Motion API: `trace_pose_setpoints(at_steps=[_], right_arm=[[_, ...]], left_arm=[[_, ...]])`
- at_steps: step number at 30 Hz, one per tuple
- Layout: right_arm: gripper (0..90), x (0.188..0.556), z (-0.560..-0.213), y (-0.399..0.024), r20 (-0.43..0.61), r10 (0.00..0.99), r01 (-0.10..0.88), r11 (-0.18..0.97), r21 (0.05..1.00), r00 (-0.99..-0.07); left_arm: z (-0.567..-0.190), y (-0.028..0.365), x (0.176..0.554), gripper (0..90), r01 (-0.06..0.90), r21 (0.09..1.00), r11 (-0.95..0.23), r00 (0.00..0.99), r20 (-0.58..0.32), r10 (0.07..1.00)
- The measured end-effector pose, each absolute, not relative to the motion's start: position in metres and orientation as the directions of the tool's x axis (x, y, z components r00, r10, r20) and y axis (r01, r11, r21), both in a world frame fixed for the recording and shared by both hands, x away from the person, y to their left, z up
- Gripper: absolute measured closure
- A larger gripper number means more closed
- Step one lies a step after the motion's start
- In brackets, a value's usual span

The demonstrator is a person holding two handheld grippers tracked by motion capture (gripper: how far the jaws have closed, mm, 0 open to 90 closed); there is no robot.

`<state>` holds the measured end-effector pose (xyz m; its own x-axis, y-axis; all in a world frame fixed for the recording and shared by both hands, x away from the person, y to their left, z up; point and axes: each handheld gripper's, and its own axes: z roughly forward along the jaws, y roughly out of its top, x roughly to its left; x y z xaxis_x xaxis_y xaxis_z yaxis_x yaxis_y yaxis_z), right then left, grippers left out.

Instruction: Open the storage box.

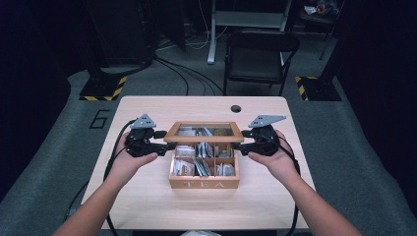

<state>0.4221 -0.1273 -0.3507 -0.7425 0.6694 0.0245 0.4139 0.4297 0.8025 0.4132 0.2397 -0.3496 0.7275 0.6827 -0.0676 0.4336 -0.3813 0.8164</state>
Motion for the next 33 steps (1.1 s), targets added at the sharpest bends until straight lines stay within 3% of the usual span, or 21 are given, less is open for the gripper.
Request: trace_pose_setpoints(at_steps=[7,16,29,33], right_arm=[[40.0,0.429,-0.345,-0.126,-0.018,0.661,0.367,0.438,0.821,-0.750],[43.5,0.439,-0.338,-0.129,0.019,0.664,0.387,0.411,0.825,-0.747],[44.5,0.447,-0.335,-0.131,0.042,0.667,0.395,0.388,0.833,-0.744],[44.6,0.448,-0.334,-0.131,0.045,0.668,0.402,0.391,0.828,-0.743]], left_arm=[[-0.347,0.242,0.420,41.8,0.426,0.833,-0.354,0.721,-0.076,0.688],[-0.347,0.244,0.427,44.3,0.382,0.860,-0.338,0.723,-0.051,0.689],[-0.366,0.241,0.446,44.3,0.402,0.847,-0.346,0.694,-0.036,0.719],[-0.369,0.241,0.451,49.8,0.399,0.854,-0.332,0.679,-0.032,0.733]])
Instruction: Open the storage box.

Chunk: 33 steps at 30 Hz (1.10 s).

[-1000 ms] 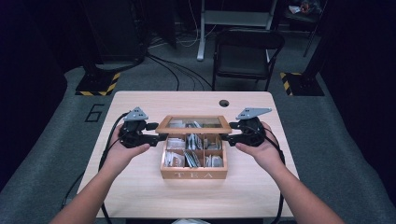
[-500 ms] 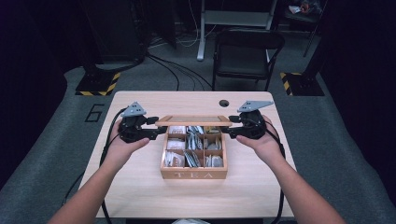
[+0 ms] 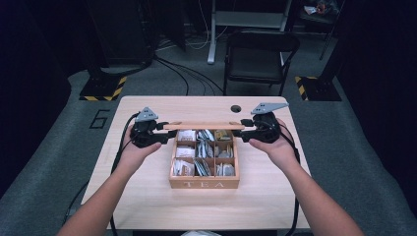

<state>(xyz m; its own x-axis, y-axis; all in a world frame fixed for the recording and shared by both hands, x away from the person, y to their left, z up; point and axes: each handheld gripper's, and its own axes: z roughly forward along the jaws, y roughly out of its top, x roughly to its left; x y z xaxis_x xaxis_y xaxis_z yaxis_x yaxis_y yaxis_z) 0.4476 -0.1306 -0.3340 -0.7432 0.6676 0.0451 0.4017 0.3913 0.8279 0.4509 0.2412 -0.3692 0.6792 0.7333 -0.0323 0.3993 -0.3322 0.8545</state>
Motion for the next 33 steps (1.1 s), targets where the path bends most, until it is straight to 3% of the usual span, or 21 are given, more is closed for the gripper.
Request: trace_pose_setpoints(at_steps=[11,18,33], right_arm=[[44.6,0.450,-0.332,-0.130,0.037,0.667,0.395,0.395,0.830,-0.744],[39.5,0.451,-0.338,-0.135,0.013,0.682,0.364,0.375,0.853,-0.731],[42.2,0.469,-0.364,-0.135,-0.022,0.722,0.365,0.376,0.852,-0.691]], left_arm=[[-0.371,0.239,0.457,54.6,0.384,0.867,-0.318,0.662,-0.018,0.749],[-0.370,0.241,0.460,54.9,0.396,0.860,-0.323,0.669,-0.029,0.743],[-0.356,0.238,0.476,56.7,0.413,0.864,-0.288,0.640,-0.051,0.766]])
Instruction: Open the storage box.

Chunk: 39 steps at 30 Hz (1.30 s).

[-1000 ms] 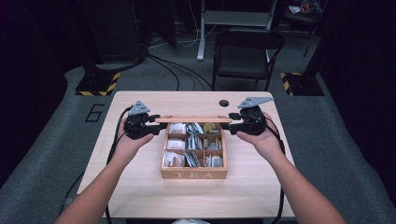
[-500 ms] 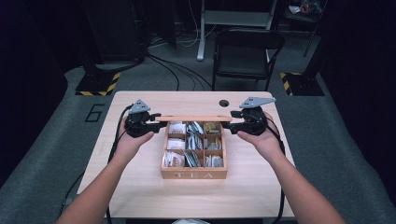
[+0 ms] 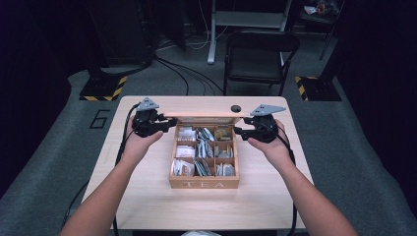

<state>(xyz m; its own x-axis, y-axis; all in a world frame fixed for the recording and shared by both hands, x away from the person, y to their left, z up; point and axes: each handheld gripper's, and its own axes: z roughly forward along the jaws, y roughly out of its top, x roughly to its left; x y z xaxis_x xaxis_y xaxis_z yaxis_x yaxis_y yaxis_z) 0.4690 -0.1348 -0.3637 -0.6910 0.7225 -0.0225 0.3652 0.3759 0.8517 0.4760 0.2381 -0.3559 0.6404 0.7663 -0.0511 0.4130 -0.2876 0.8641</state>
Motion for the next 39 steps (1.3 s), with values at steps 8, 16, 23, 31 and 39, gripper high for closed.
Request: trace_pose_setpoints(at_steps=[8,16,23,31,39], right_arm=[[42.2,0.489,-0.372,-0.133,-0.012,0.745,0.373,0.348,0.860,-0.667],[48.3,0.500,-0.376,-0.128,-0.053,0.729,0.327,0.370,0.870,-0.682],[55.4,0.508,-0.377,-0.127,-0.027,0.737,0.329,0.334,0.884,-0.675],[59.4,0.515,-0.373,-0.126,-0.024,0.742,0.338,0.334,0.880,-0.670],[60.5,0.521,-0.370,-0.124,-0.034,0.745,0.337,0.341,0.877,-0.666]], left_arm=[[-0.354,0.239,0.482,56.7,0.422,0.867,-0.265,0.637,-0.076,0.767],[-0.350,0.238,0.488,57.4,0.420,0.867,-0.268,0.631,-0.066,0.773],[-0.348,0.239,0.493,57.4,0.426,0.869,-0.251,0.625,-0.083,0.776],[-0.346,0.238,0.498,57.6,0.426,0.871,-0.245,0.619,-0.084,0.781],[-0.350,0.241,0.506,53.4,0.418,0.885,-0.204,0.617,-0.112,0.779]])
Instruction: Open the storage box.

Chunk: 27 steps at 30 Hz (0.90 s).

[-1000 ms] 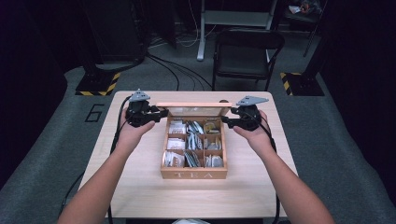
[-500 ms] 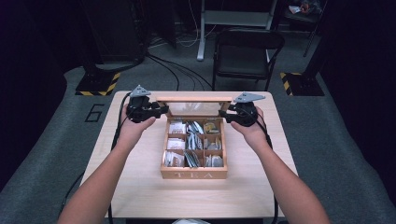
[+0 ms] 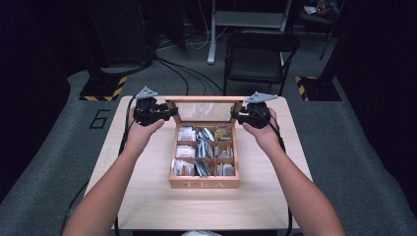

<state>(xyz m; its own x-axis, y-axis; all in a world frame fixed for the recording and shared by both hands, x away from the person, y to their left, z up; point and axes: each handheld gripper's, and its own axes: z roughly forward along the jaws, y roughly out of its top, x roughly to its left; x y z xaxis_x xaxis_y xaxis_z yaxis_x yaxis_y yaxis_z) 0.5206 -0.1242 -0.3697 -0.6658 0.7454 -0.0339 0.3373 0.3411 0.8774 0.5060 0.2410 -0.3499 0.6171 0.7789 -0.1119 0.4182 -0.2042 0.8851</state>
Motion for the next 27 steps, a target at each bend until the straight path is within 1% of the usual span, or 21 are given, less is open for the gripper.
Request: trace_pose_setpoints(at_steps=[5,9,15,20,27], right_arm=[[60.7,0.524,-0.368,-0.124,-0.020,0.749,0.350,0.333,0.875,-0.662],[60.7,0.529,-0.367,-0.122,-0.029,0.750,0.347,0.339,0.874,-0.660],[60.7,0.532,-0.368,-0.122,-0.011,0.758,0.353,0.316,0.881,-0.652],[59.0,0.538,-0.373,-0.121,0.014,0.768,0.374,0.296,0.879,-0.640],[57.6,0.545,-0.382,-0.118,0.009,0.765,0.383,0.312,0.869,-0.643]], left_arm=[[-0.355,0.240,0.513,53.0,0.417,0.885,-0.210,0.612,-0.102,0.784],[-0.358,0.241,0.518,54.9,0.417,0.889,-0.189,0.620,-0.127,0.774],[-0.361,0.241,0.524,57.6,0.412,0.891,-0.191,0.614,-0.116,0.781],[-0.362,0.239,0.527,59.1,0.413,0.890,-0.192,0.606,-0.111,0.788],[-0.362,0.240,0.529,60.0,0.413,0.889,-0.196,0.605,-0.107,0.789]])
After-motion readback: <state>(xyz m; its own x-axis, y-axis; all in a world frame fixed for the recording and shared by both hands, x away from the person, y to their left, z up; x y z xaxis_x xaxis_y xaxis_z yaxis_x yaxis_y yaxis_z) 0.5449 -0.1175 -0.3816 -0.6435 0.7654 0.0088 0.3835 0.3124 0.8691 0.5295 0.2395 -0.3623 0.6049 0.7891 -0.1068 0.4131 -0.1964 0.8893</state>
